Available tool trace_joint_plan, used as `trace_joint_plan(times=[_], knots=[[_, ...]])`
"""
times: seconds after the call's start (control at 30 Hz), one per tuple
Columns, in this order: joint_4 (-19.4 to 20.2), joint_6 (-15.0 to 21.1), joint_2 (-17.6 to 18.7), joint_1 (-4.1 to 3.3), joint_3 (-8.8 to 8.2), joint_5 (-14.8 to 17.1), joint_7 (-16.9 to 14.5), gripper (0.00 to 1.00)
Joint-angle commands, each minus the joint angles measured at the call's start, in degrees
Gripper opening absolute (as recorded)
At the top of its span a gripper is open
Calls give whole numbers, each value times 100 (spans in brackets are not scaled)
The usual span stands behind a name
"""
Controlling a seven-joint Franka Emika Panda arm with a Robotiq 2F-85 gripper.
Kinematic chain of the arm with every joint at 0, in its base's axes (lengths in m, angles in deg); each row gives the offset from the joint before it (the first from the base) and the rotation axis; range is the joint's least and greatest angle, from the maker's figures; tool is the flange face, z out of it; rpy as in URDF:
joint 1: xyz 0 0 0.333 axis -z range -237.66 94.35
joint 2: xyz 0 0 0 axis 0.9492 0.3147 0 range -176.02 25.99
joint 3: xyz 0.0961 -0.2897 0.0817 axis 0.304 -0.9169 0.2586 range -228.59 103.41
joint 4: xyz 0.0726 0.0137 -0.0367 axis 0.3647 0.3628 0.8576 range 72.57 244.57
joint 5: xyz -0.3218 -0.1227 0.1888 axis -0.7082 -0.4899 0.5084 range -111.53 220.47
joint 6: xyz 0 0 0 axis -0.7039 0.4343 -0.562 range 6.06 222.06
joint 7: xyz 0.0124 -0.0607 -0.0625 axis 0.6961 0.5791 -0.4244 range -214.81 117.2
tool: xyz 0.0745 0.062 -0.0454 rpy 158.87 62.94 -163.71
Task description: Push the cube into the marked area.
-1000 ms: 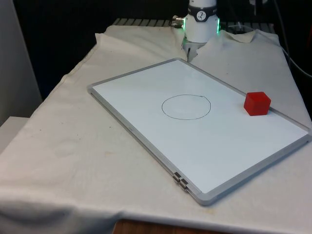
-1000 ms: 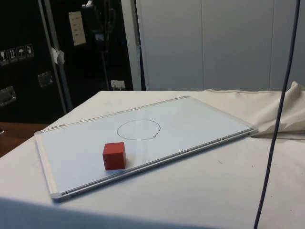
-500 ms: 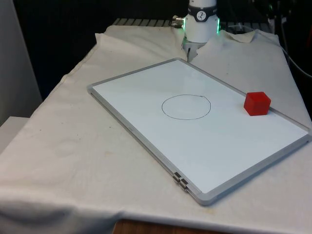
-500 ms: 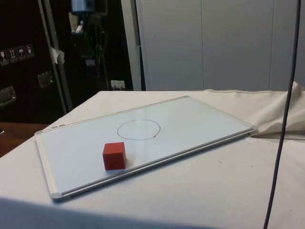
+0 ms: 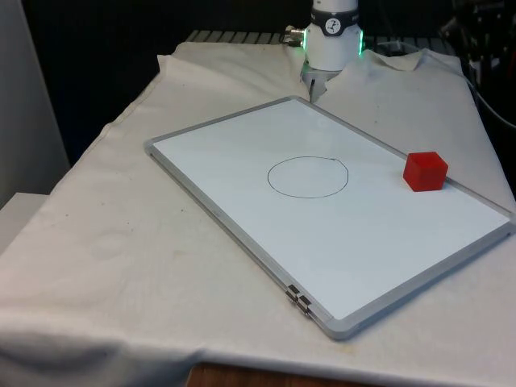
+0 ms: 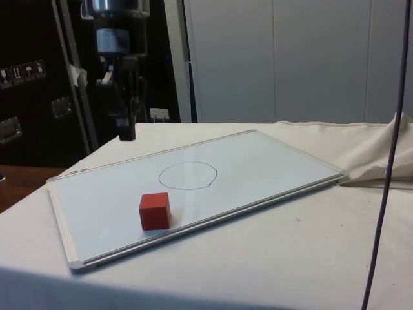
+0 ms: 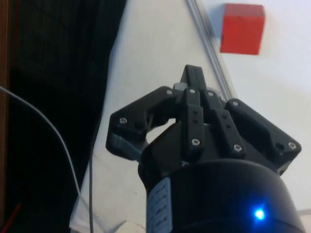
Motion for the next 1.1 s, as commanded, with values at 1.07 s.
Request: trace_joint_plan(times=[1.07], knots=[[-97,1610,1341,-40,642,0,298,0]])
